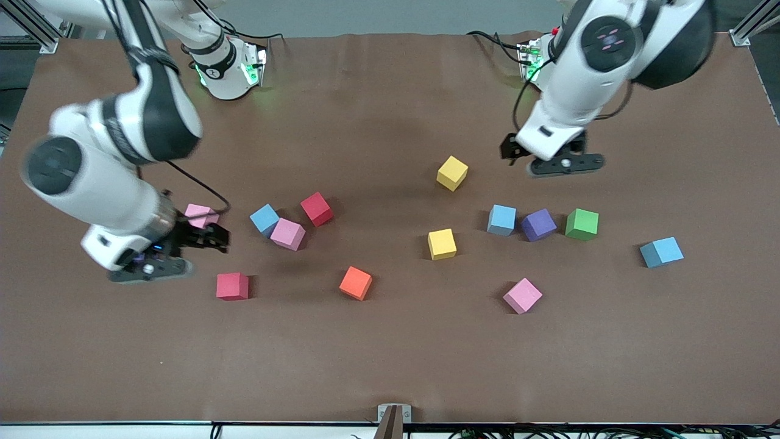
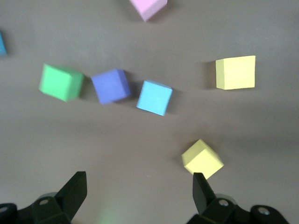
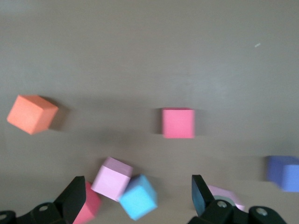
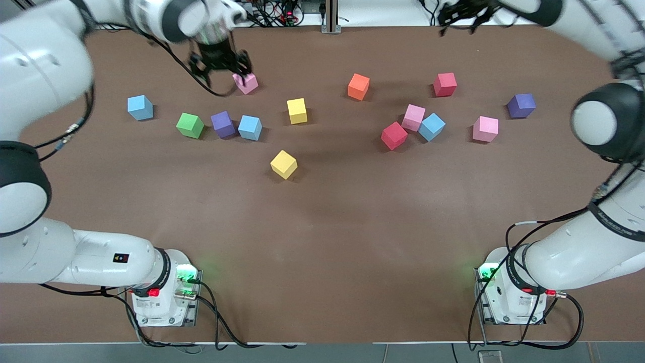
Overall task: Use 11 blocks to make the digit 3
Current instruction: 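Reach the right gripper to the orange block while the left gripper reaches yellow, then grasp and lift the orange block and yellow block with both grippers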
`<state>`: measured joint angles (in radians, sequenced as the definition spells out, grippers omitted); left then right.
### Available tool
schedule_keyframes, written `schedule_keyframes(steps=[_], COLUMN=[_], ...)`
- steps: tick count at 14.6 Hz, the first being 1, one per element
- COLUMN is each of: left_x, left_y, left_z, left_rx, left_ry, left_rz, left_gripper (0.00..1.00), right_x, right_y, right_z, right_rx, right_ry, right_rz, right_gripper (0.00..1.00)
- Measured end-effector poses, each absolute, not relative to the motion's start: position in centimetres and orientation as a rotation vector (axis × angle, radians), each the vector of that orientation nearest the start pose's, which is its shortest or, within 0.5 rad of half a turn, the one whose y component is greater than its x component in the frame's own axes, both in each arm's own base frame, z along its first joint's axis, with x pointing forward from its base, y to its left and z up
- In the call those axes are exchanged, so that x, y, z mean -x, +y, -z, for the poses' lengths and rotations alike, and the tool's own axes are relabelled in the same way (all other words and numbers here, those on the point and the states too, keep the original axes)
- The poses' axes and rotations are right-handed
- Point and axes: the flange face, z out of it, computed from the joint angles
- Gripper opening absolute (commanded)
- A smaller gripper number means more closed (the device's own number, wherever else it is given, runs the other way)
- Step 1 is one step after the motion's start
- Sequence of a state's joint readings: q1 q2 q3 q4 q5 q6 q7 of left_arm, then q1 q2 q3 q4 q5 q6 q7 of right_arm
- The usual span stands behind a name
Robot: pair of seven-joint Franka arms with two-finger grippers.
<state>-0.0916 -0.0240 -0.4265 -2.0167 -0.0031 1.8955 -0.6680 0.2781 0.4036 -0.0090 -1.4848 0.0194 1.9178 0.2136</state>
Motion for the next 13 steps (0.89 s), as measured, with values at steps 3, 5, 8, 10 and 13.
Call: schedule_keyframes(steps=[3, 5, 8, 10, 13], left_x=[-45.2, -44.6, -42.2, -40.1, -38.1], left_y=[-29.1, -29.9, -31.3, -31.8, -32.3], left_z=[-39.4, -35.8, -31.0, -28.7, -26.9], left_rx=[3.036, 3.014, 2.971, 2.945, 2.926], left_ry=[-0.550, -0.738, -0.980, -1.122, -1.248], left_rz=[-0.132, -0.135, -0.134, -0.112, -0.090], left_gripper=[1.00, 1.00, 1.00, 1.00, 1.00], right_x=[-65.9, -65.9, -65.7, -65.5, -65.5], right_y=[26.2, 30.8, 35.2, 36.8, 37.8], right_z=[-40.9, -38.1, -33.8, -31.3, -28.9], right_rx=[3.111, 3.074, 3.007, 2.980, 2.963], right_ry=[0.181, 0.337, 0.511, 0.602, 0.676], right_rz=[0.035, 0.087, 0.148, 0.152, 0.143], right_gripper=[1.00, 1.00, 1.00, 1.00, 1.00])
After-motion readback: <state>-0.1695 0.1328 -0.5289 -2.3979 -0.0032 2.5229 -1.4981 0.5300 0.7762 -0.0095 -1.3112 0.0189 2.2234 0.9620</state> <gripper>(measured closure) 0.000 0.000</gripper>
